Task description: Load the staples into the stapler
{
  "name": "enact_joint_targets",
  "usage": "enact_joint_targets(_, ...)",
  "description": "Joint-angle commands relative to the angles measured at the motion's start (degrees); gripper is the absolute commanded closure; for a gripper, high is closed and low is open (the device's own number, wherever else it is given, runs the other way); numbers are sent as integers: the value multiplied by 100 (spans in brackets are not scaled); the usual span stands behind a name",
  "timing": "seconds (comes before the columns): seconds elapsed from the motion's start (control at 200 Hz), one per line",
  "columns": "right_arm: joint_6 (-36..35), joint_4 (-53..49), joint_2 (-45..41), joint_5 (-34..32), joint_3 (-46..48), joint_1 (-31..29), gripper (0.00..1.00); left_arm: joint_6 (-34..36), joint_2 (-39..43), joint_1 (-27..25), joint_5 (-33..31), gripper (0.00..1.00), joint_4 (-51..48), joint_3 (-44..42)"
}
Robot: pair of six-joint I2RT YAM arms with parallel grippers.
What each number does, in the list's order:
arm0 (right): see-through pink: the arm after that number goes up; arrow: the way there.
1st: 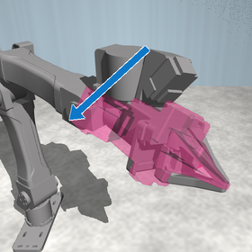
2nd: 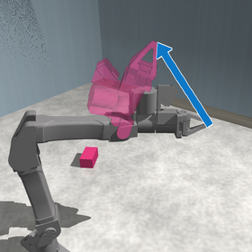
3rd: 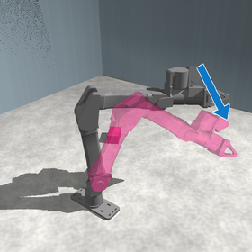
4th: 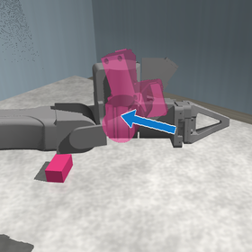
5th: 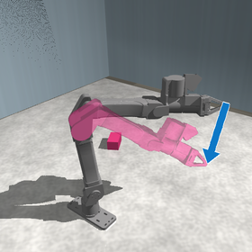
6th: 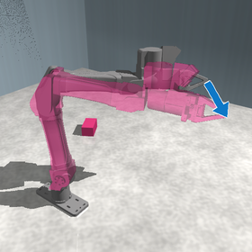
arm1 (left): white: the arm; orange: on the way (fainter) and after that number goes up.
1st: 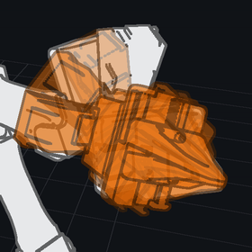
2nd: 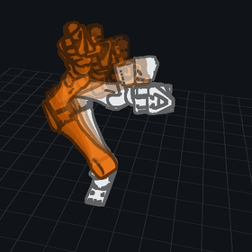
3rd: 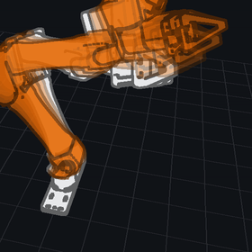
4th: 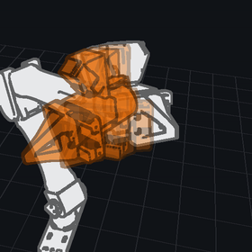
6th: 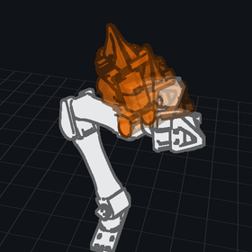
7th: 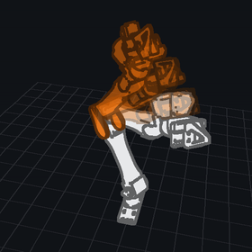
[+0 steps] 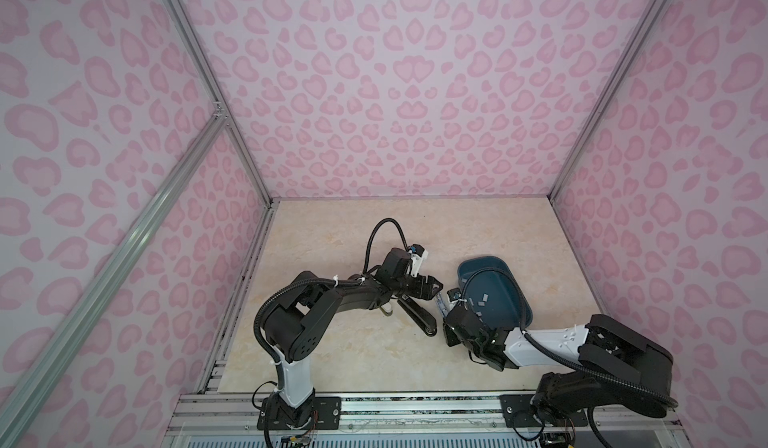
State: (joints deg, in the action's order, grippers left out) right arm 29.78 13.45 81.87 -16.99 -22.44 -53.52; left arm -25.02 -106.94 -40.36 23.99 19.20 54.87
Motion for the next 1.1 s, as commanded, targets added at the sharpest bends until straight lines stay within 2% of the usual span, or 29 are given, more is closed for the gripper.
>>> enact_joint_targets(0.0,19,186,28,18,94,6,78,31,-122,9,272,19,259,58)
enact_joint_targets(0.11,34,293,85,79,99,34,78,-3,-196,11,510,22,417,68)
enact_joint_targets(0.285,100,478,207,243,90,125,79,-3,-201,-3,978,35,670,23)
enact_joint_targets(0.475,117,646,269,295,99,167,80,136,-104,-60,1282,42,867,-145)
enact_joint_targets(0.7,98,770,321,414,120,265,81,239,125,-168,1292,50,1231,-529)
enact_joint_targets(0.92,70,852,316,459,157,304,81,339,248,-262,1132,48,1292,-653)
enact_joint_targets(0.995,66,830,272,456,167,303,74,347,314,-253,1012,42,1283,-685)
enact_joint_targets(1.095,119,693,66,388,232,304,67,352,488,-197,790,40,1217,-737)
